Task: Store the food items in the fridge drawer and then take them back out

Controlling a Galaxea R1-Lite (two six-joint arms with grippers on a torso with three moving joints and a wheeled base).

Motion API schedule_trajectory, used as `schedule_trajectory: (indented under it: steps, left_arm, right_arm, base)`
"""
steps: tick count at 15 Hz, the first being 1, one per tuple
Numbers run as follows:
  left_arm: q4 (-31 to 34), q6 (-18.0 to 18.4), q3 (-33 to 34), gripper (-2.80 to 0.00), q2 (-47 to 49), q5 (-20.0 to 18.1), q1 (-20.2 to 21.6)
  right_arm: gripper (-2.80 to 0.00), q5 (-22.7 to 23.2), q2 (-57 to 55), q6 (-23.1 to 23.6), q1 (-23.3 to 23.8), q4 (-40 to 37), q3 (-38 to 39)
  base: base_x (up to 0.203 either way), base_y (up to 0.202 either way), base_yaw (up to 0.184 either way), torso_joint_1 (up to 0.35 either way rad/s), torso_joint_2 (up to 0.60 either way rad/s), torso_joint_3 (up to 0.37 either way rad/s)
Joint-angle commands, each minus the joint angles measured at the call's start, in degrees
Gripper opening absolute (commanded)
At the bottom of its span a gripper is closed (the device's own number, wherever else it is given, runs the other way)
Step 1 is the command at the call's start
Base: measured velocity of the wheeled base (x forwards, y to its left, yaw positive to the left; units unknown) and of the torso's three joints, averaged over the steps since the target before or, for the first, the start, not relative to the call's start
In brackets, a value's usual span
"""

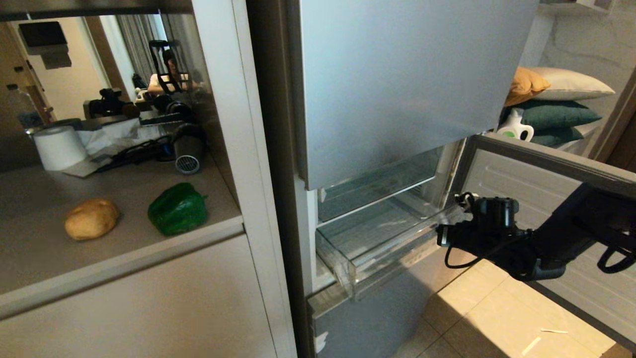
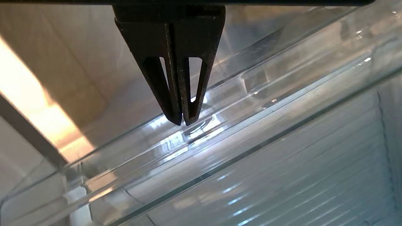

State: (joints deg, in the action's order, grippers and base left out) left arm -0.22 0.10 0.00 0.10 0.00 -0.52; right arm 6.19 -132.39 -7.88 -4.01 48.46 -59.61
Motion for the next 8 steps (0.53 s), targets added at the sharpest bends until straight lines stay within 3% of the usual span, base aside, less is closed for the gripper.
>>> schedule_trajectory:
  steps: [1,8]
  left_arm:
    - [0.0,0.0,0.0,-2.8,0.1,0.0,0.0]
    - [0.0,0.0,0.0,-2.8,0.1,0.0,0.0]
  right_arm:
    - [-2.8,1.7,-4.3,0.1,-0.3,0.3,-4.6]
    - [-2.8,8.1,-12.9,0.1,-0.9,0.6,-17.9]
  base:
    - [0.0,0.0,0.0,0.0,0.0,0.0]
    - [0.0,0.0,0.0,0.0,0.0,0.0]
